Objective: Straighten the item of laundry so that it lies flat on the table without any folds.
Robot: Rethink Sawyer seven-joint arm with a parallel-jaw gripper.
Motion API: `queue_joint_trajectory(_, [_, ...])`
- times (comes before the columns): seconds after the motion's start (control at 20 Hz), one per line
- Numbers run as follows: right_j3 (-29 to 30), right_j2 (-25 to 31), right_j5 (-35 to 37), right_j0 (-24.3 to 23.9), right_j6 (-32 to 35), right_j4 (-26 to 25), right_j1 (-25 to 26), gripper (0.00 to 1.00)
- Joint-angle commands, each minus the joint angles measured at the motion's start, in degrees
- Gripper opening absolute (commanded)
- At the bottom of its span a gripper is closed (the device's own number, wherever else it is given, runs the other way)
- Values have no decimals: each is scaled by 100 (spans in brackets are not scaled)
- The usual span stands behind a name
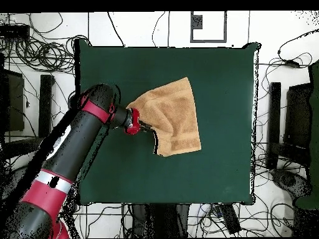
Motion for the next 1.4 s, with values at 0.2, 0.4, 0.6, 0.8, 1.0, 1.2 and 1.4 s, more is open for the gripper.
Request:
queue_joint_trajectory(0.2, [-1093, -71, 821, -337, 2177, 620, 87, 0])
queue_joint_trajectory(0.4, [-1261, -143, 912, -433, 2245, 669, 139, 0])
queue_joint_trajectory(0.6, [-1479, -272, 1066, -542, 2308, 768, 204, 0])
queue_joint_trajectory(0.8, [-1723, -408, 1218, -673, 2382, 879, 258, 0])
queue_joint_trajectory(1.0, [-2015, -587, 1359, -834, 2491, 1022, 331, 0])
queue_joint_trajectory(1.2, [-2291, -760, 1500, -986, 2585, 1163, 401, 0])
queue_joint_trajectory(1.4, [-2386, -799, 1501, -1030, 2599, 1253, 415, 0])
